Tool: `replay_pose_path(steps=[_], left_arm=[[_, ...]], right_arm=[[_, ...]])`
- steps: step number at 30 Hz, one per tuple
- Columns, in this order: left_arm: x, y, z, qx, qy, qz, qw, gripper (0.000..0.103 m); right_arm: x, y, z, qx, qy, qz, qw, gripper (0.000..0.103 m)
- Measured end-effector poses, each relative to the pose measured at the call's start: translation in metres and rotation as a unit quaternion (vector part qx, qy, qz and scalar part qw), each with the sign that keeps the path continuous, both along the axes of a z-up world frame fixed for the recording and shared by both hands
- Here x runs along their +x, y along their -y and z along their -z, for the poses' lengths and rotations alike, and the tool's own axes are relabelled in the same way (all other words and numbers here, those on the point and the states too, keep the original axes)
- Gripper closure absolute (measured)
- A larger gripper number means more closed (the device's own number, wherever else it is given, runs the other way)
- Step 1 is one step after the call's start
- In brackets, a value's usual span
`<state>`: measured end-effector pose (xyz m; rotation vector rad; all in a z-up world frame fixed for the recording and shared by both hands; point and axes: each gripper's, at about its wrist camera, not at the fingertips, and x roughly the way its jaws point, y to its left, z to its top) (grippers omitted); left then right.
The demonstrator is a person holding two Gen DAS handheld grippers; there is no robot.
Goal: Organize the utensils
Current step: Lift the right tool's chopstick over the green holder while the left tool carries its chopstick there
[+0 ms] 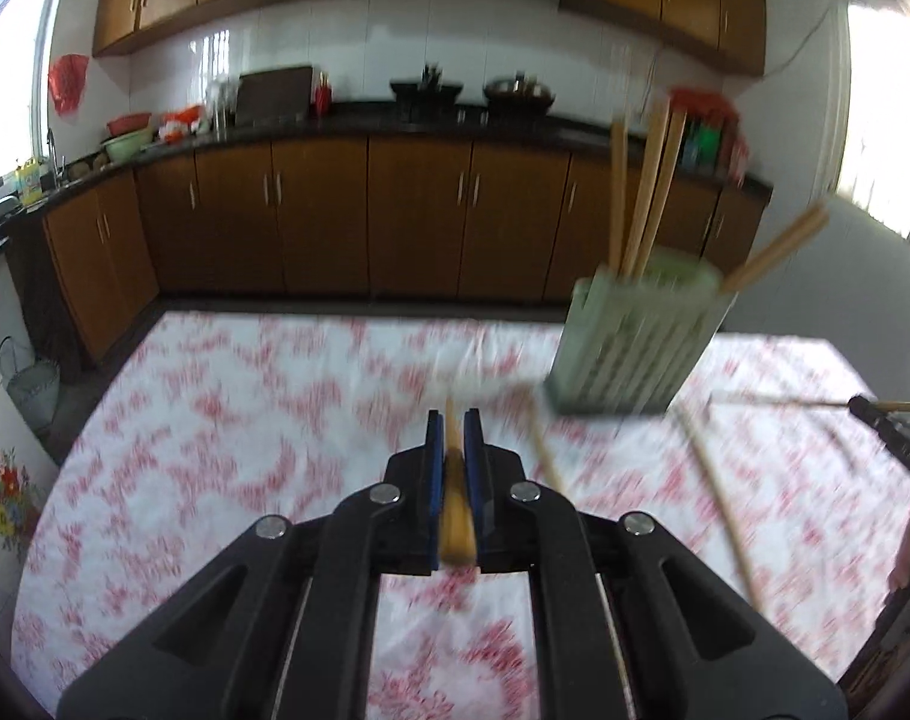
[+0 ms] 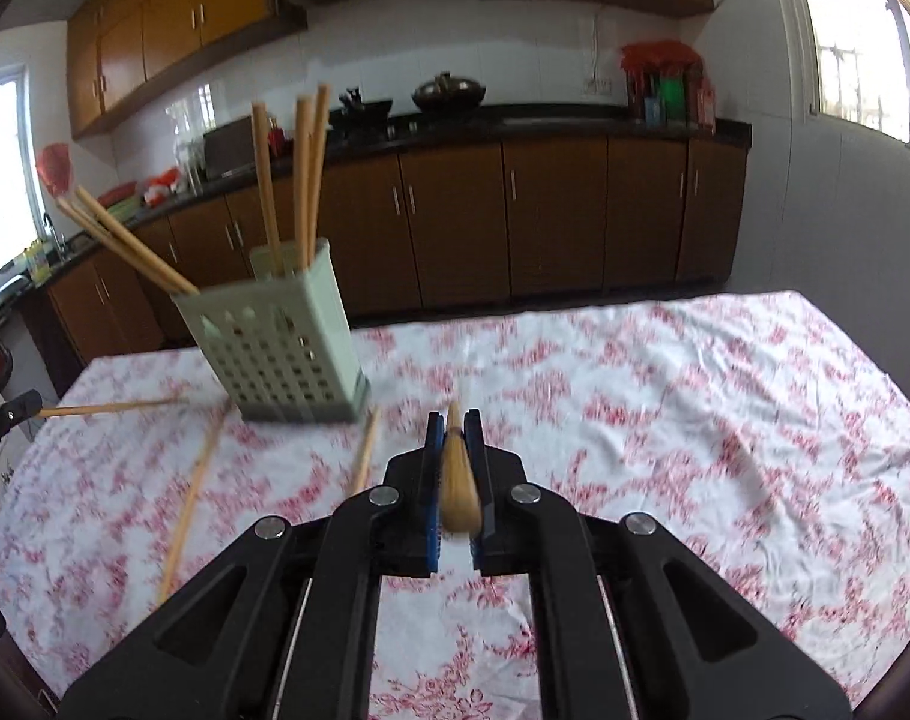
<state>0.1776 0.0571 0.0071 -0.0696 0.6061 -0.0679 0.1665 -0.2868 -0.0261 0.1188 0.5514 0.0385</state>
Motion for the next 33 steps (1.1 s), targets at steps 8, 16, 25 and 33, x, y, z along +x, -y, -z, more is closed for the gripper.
replay_pose_path(steps=[8,16,25,33], left_arm=[[-0.005,0.005,-0.046,-0.012,0.039,0.028,0.9988,0.095],[-0.013,0.03,-0.089,-0.023,0.087,0.058,0.9943,0.095],[0.006,0.068,-0.154,-0.058,0.196,0.055,0.9773,0.095],[0.046,0.1,-0.179,-0.051,0.284,0.006,0.9574,0.095]], right_arm=[[-0.001,0.0,-0.036,0.02,0.039,-0.012,0.999,0.096],[-0.008,-0.024,-0.096,0.045,0.113,-0.068,0.99,0.096],[0.0,-0.046,-0.143,0.057,0.207,-0.082,0.973,0.096],[0.037,-0.046,-0.137,0.059,0.222,-0.064,0.971,0.095]])
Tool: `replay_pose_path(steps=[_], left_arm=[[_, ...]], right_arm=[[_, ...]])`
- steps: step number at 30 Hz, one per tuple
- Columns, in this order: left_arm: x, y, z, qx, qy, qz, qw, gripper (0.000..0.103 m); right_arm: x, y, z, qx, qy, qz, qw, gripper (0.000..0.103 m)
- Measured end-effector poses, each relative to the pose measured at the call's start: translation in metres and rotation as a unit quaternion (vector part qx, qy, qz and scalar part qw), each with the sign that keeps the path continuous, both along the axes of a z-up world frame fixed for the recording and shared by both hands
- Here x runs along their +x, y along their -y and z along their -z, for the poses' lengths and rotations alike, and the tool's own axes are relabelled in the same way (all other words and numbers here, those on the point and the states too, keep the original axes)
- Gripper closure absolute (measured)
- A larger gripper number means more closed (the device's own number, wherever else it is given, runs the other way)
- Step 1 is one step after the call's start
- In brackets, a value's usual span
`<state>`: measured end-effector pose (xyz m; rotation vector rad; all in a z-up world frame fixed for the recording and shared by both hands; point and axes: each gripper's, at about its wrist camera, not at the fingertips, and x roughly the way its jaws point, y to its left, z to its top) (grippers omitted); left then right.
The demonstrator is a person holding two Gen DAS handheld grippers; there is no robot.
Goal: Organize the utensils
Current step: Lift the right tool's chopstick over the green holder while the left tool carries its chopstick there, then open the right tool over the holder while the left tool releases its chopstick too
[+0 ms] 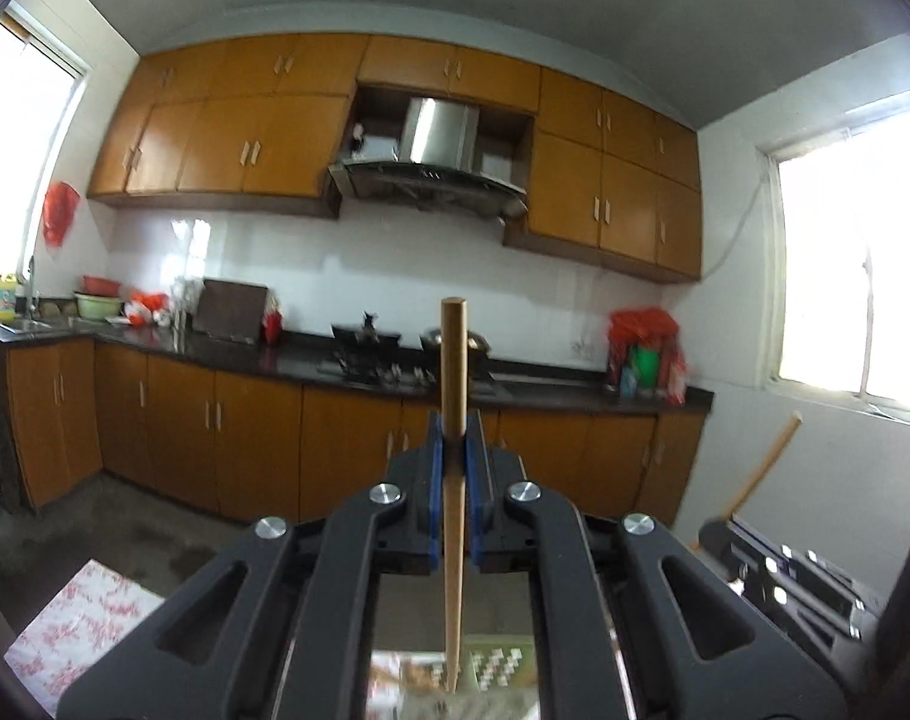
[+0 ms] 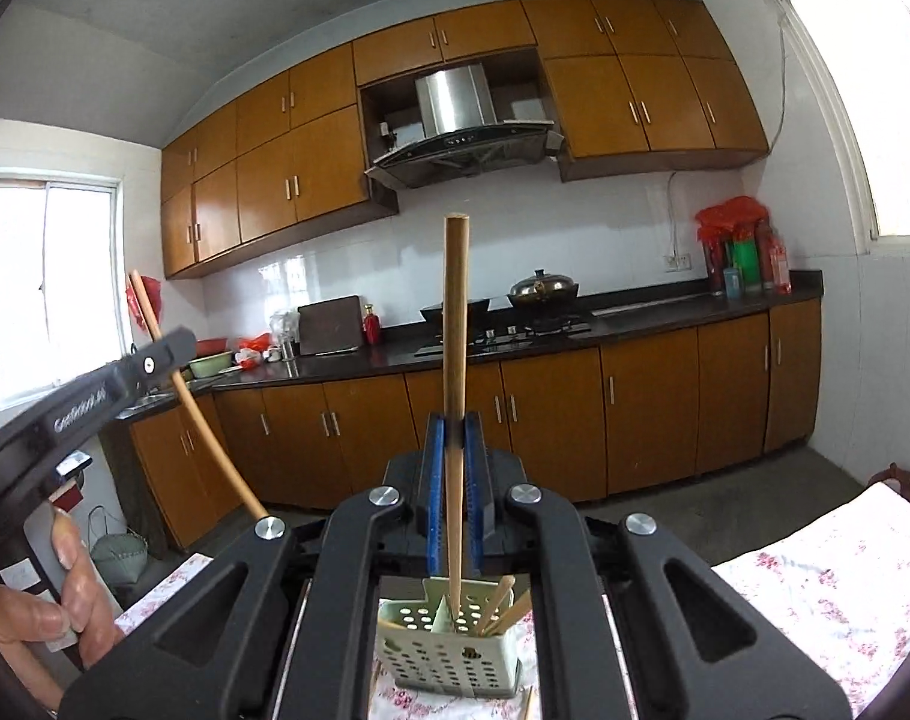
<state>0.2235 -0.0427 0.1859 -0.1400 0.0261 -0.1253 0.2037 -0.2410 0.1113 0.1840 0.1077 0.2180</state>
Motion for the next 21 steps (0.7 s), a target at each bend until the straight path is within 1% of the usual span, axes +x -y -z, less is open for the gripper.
replay_pose_path(steps=[3,6,8,12,15,17,18,19,21], left_arm=[[0.02,0.007,0.009,-0.008,0.01,-0.011,0.9999,0.095],[0.039,0.01,0.024,-0.011,0.001,-0.013,0.9998,0.095],[0.051,0.012,0.038,-0.012,-0.011,-0.015,0.9998,0.095],[0.067,0.009,0.065,-0.016,-0.05,-0.01,0.9986,0.095],[0.064,-0.001,0.071,-0.026,-0.059,-0.002,0.9979,0.092],[0.055,-0.005,0.068,-0.022,-0.055,0.0,0.9983,0.084],[0.05,-0.009,0.067,-0.021,-0.052,0.001,0.9984,0.081],[0.043,-0.011,0.065,-0.017,-0.05,0.002,0.9986,0.078],[0.032,-0.017,0.063,-0.013,-0.049,0.001,0.9987,0.076]], right_arm=[[0.007,-0.002,0.009,0.0,-0.006,0.002,1.0,0.095],[0.018,-0.002,0.022,-0.004,-0.022,0.003,1.0,0.095],[0.022,-0.002,0.029,-0.004,-0.035,0.004,0.999,0.095],[0.025,-0.003,0.042,-0.013,-0.055,-0.004,0.998,0.095],[0.02,0.0,0.044,-0.016,-0.064,-0.008,0.998,0.094],[0.018,0.0,0.042,-0.014,-0.065,-0.007,0.998,0.089],[0.013,0.002,0.039,-0.011,-0.063,-0.007,0.998,0.085],[0.011,0.003,0.038,-0.01,-0.061,-0.006,0.998,0.084],[0.004,0.006,0.033,-0.011,-0.057,-0.003,0.998,0.084]])
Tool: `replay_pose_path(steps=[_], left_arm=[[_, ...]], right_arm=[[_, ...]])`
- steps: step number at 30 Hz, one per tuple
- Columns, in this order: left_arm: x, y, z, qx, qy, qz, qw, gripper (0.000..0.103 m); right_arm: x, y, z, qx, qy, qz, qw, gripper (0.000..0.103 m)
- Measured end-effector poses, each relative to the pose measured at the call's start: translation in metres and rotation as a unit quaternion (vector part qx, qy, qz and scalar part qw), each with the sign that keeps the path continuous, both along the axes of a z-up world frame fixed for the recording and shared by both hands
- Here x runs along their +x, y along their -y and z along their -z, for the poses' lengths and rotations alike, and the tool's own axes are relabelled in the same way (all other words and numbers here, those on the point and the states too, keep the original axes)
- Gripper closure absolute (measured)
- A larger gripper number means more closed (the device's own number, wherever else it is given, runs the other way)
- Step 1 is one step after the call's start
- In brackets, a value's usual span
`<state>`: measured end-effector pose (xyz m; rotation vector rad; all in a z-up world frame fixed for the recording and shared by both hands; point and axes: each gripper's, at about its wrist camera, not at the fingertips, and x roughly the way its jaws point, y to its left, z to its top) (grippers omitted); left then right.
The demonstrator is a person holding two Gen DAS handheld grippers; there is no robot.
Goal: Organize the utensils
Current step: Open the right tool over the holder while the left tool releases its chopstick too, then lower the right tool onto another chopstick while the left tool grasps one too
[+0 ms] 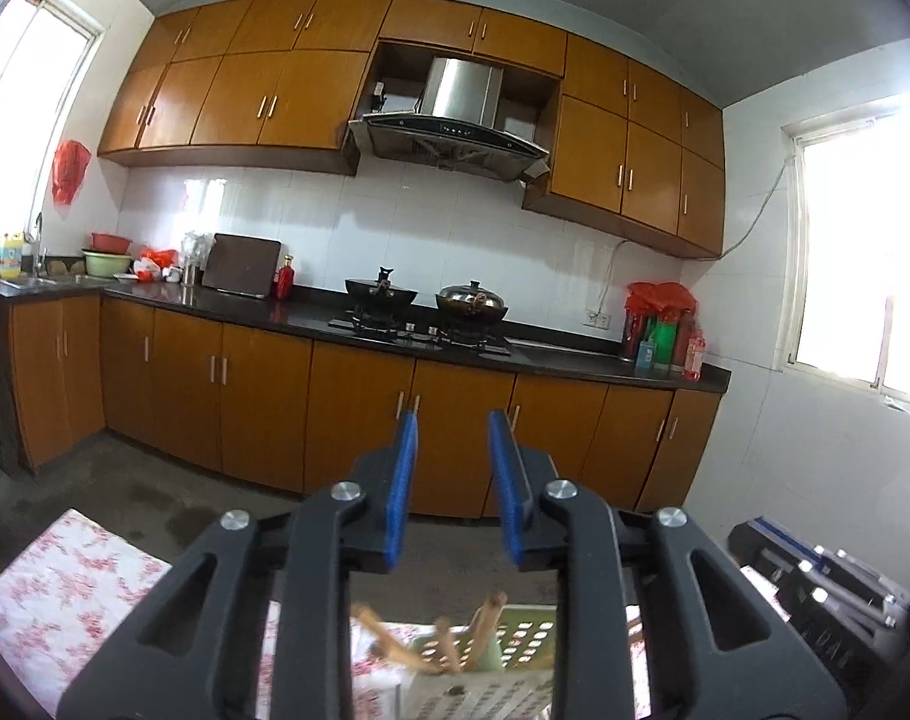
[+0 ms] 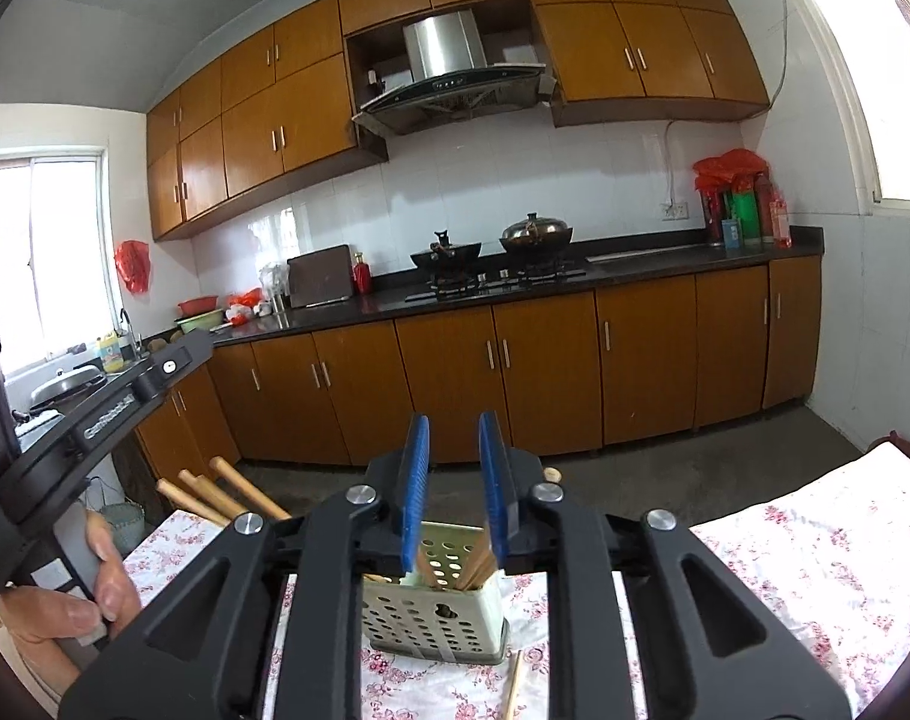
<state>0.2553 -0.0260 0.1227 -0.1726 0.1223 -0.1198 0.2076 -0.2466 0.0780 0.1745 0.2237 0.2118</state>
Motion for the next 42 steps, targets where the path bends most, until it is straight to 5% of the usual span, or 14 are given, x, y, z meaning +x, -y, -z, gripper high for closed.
replay_pose_path(steps=[8,12,16,21,24,26,34,36,38,42], left_arm=[[-0.073,-0.043,0.024,0.015,-0.051,-0.011,0.9985,0.065],[-0.088,-0.065,0.074,0.029,-0.128,-0.029,0.991,0.064],[-0.087,-0.078,0.132,0.025,-0.222,-0.027,0.9743,0.064],[-0.088,-0.065,0.174,0.014,-0.288,0.01,0.9573,0.064],[-0.084,-0.049,0.188,0.016,-0.31,0.025,0.9503,0.064],[-0.082,-0.042,0.198,0.022,-0.321,0.033,0.9462,0.064],[-0.068,-0.013,0.222,0.049,-0.363,0.043,0.9296,0.066],[-0.063,-0.008,0.227,0.058,-0.371,0.043,0.9259,0.07],[-0.058,-0.005,0.234,0.07,-0.38,0.039,0.9214,0.084],[-0.052,-0.01,0.235,0.081,-0.376,0.025,0.9228,0.095]], right_arm=[[-0.046,0.03,0.01,-0.007,-0.024,0.039,0.999,0.075],[-0.044,0.039,0.06,-0.015,-0.114,0.04,0.993,0.075],[-0.038,0.027,0.133,-0.004,-0.237,-0.009,0.971,0.076],[-0.038,-0.008,0.182,-0.031,-0.305,-0.051,0.951,0.076],[-0.04,-0.024,0.194,-0.053,-0.315,-0.049,0.946,0.077],[-0.037,-0.028,0.201,-0.061,-0.324,-0.042,0.943,0.094],[-0.029,0.008,0.202,-0.038,-0.324,0.009,0.945,0.096],[-0.033,0.012,0.202,-0.037,-0.323,0.009,0.946,0.096],[-0.031,0.01,0.203,-0.04,-0.322,0.009,0.946,0.096],[-0.027,0.006,0.203,-0.05,-0.319,0.007,0.947,0.096]])
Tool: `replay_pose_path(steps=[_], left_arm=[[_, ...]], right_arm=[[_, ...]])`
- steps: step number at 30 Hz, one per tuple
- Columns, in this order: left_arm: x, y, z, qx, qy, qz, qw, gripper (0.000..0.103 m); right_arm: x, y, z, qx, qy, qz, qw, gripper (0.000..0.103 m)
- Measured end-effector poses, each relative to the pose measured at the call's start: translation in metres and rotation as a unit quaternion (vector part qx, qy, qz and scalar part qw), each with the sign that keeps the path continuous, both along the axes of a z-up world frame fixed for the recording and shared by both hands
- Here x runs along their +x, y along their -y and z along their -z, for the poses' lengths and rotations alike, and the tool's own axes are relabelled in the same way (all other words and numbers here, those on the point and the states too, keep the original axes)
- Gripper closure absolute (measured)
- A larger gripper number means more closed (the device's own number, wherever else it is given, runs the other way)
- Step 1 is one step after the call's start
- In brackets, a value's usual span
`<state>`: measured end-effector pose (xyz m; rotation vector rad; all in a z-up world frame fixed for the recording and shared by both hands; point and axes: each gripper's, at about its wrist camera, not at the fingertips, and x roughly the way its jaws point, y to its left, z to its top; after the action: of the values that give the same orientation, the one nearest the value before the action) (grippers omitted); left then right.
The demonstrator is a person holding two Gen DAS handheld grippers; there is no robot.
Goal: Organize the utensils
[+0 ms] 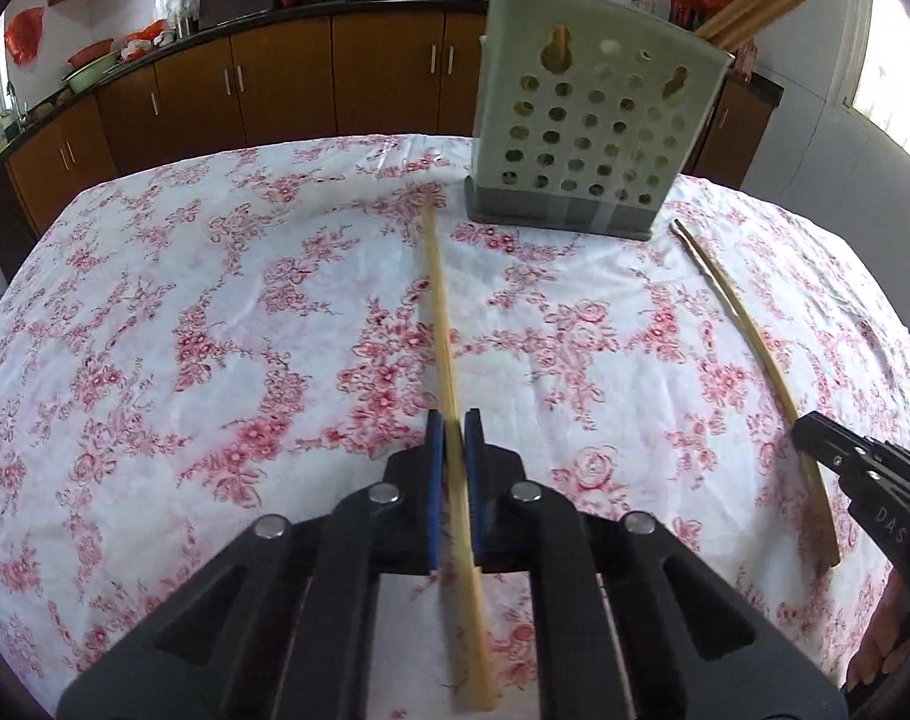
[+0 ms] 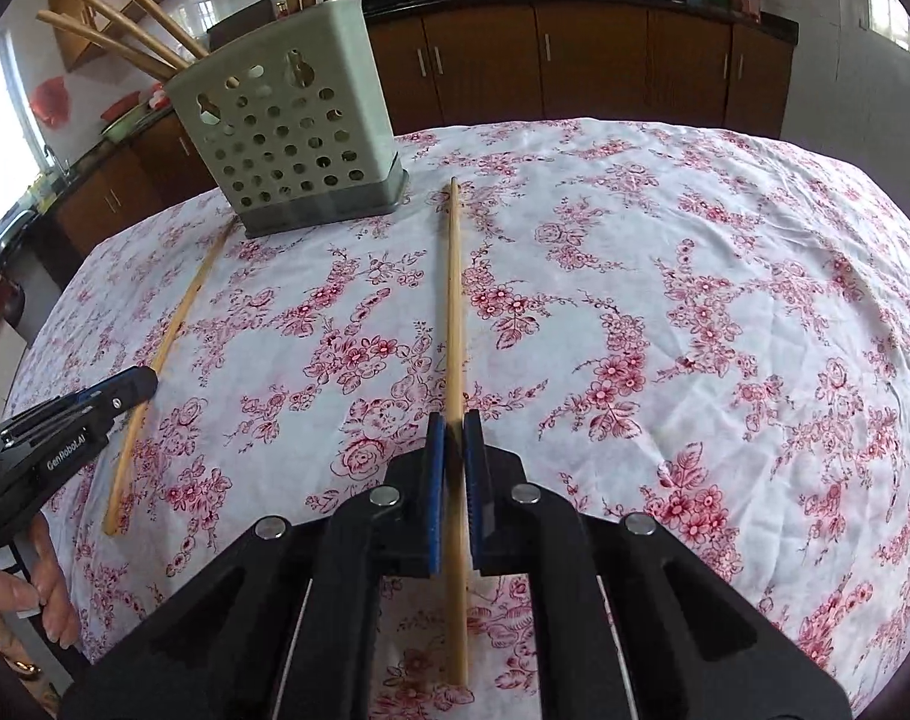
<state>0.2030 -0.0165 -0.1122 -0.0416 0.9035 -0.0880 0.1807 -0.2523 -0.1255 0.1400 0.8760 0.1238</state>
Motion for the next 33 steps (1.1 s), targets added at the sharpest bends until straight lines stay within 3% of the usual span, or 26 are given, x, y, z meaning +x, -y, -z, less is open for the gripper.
replay_pose_path(steps=[10,33], left_arm=[[0.023,-0.06,0.001,0.016,0.003,-0.055,0.9983,0.094],[0.026,-0.068,0.005,-0.019,0.005,-0.058,0.9982,0.093]], right_arm=[[0.028,0.016,0.0,-0.028,0.012,0.028,0.999,0.095],[0.033,0.018,0.001,-0.027,0.013,0.03,0.999,0.095]])
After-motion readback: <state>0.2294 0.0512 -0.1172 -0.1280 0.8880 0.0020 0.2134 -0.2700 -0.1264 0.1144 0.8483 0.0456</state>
